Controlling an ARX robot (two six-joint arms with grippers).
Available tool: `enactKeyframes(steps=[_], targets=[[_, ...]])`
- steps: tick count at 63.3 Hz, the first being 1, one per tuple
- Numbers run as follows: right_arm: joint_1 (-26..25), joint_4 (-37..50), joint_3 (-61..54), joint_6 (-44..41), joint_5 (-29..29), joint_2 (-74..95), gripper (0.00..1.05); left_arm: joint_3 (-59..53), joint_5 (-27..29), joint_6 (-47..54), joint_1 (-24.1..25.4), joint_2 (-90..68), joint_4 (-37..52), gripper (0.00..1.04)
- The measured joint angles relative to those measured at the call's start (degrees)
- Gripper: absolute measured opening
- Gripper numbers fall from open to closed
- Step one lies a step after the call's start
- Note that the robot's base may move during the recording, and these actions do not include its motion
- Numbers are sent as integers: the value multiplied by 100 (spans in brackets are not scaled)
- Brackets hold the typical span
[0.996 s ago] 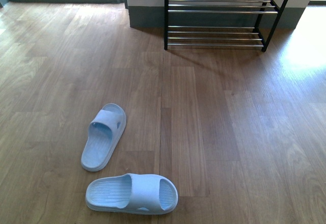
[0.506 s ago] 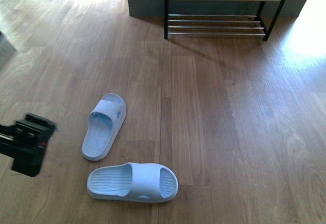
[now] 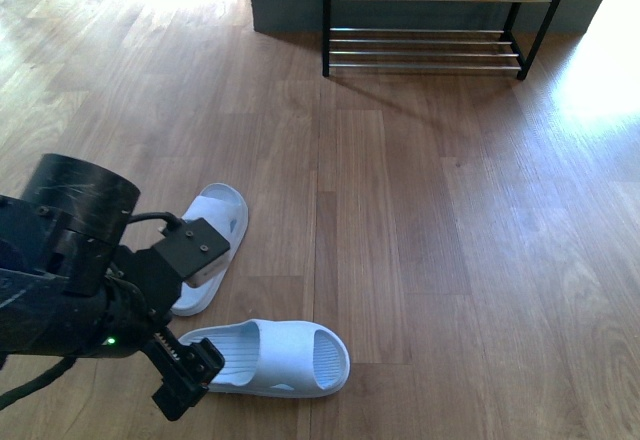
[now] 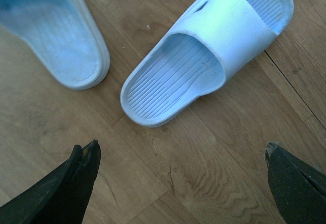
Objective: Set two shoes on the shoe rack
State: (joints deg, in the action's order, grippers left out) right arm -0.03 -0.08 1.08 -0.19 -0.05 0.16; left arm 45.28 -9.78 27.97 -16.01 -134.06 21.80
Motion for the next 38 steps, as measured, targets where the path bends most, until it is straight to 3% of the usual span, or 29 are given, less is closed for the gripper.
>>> enactKeyframes(steps=[30, 38], targets=[[0, 0, 0, -2, 0, 0, 96, 1589, -831, 750, -85, -1764, -874, 95], [0, 0, 0, -2, 0, 0, 96, 1805, -883, 822, -358, -1980, -964, 95]])
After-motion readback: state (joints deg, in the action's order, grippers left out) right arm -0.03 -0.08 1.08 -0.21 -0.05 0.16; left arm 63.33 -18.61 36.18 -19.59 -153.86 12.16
